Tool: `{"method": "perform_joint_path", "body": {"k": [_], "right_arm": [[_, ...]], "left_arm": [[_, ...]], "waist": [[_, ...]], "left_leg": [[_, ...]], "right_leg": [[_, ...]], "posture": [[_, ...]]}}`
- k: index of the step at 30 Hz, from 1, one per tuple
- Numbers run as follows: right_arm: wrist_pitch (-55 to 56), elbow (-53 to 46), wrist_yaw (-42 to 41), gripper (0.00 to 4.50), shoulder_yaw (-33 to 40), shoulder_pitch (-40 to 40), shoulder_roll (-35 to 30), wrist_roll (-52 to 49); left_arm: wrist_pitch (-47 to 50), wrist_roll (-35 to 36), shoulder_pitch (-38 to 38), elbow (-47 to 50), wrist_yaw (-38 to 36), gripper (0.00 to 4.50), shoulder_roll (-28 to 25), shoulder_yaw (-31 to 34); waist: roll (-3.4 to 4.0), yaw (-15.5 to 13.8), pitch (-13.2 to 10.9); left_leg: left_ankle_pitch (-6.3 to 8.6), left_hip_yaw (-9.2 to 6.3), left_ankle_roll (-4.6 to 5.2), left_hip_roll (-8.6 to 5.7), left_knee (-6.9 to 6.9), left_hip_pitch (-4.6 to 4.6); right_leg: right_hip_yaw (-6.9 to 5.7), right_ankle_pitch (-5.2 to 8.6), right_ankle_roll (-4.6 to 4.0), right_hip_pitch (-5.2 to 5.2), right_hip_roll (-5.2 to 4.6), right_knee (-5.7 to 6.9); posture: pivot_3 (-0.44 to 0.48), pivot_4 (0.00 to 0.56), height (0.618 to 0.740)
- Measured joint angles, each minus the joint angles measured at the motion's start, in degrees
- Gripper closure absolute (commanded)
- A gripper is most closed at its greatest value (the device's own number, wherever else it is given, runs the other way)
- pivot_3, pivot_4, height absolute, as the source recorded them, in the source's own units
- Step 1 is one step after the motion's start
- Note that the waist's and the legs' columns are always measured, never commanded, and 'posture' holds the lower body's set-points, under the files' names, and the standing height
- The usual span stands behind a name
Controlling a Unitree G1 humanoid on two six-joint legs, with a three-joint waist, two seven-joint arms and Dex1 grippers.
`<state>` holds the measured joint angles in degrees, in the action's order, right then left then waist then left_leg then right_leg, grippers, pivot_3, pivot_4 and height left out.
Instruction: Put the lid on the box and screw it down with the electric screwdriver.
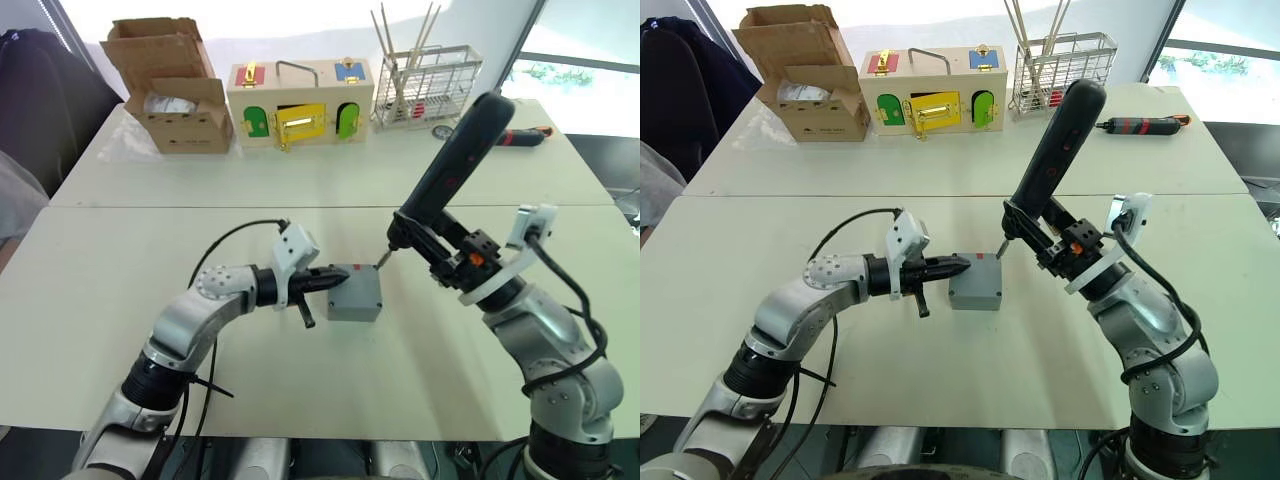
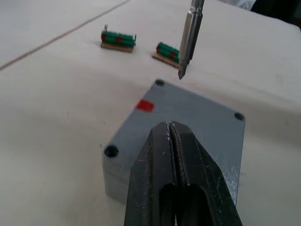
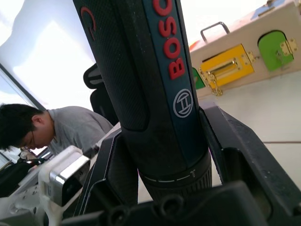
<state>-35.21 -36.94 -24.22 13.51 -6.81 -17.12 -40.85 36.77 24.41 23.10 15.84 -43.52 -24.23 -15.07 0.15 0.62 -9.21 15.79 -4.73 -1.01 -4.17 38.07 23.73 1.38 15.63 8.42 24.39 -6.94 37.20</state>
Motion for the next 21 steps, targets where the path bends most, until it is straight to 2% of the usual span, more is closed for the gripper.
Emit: {"method": "perform_joint_path", "body": {"k": [21], "right_arm": [[7.6,5.7,0.9,2.75,-4.0,-0.3,0.1,3.9]], "left_arm": [[-2.6,-2.5,-0.6,0.2,-2.1,4.5,-0.4,-1.4]], "waist": [[0.0,0.1,0.0]], "left_leg": [[0.0,0.0,0.0,0.0,0.03,-0.05]], "right_leg": [[0.0,0.0,0.0,-0.05,0.0,0.01]], "posture": [[0.0,0.15,0.731]]}}
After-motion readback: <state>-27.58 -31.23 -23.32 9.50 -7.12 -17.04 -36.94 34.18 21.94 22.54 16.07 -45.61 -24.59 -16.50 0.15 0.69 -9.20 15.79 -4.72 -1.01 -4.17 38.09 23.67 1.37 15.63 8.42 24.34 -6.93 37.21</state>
